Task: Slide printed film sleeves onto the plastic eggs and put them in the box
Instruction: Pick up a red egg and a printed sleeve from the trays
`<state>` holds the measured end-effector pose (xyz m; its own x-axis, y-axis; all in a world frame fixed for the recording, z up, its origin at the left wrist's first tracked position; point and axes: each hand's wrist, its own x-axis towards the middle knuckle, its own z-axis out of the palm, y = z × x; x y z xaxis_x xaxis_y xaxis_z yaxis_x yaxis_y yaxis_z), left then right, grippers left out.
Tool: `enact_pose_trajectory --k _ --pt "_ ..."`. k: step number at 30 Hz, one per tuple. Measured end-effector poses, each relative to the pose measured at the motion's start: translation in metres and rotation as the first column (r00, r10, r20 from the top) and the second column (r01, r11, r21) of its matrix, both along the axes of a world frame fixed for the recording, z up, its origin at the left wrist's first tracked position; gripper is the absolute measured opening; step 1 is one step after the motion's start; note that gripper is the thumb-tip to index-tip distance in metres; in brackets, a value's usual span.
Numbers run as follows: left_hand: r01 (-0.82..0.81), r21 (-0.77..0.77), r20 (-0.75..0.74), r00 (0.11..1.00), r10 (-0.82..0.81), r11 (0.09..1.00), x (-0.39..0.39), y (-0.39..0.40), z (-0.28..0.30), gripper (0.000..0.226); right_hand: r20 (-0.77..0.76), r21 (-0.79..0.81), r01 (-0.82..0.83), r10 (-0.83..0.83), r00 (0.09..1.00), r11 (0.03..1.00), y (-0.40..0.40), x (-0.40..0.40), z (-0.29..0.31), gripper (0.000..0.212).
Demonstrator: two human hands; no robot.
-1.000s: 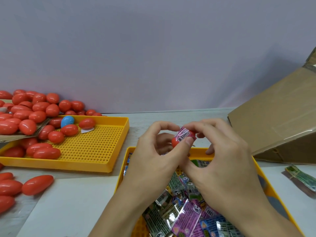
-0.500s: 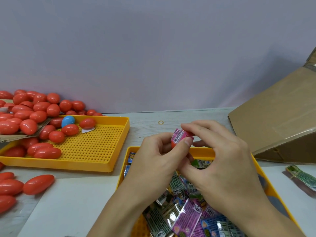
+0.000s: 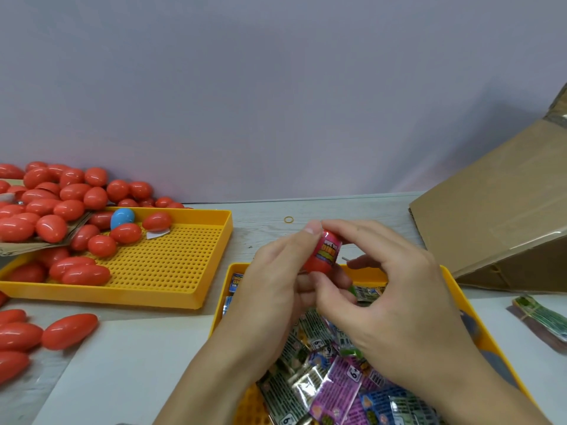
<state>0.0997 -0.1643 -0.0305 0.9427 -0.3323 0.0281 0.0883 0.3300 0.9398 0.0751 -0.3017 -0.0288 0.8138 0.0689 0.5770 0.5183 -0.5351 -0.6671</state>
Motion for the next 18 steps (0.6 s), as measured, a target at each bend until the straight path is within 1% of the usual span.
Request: enact_pose_trajectory --k 3,11,15,18 --pt "0.015 0.03 0.02 1.0 -0.015 0.999 -0.0003 -0.0005 -0.0011 0.032 -0.003 -0.013 0.003 -0.004 1.0 1.0 -0.001 0.0004 -0.0012 0.049" --pt "0.028 0.006 0.006 1.0 -0.028 1.0 -0.002 -0.0009 -0.0019 0.031 -0.035 0.001 -0.038 0.038 0.999 0.999 -0.0004 0.0029 -0.0039 0.05" --pt "0.021 -0.004 -0.038 0.999 -0.021 1.0 -0.0023 -0.0003 -0.0013 0.041 -0.06 0.046 -0.037 0.04 0.997 0.998 -0.0016 0.0015 -0.0053 0.053" --pt "0.032 -0.006 -0.033 0.999 -0.032 0.999 -0.0017 -0.0016 -0.0013 0.042 -0.057 0.048 -0.018 0.021 0.998 0.999 -0.0018 0.0009 -0.0054 0.054"
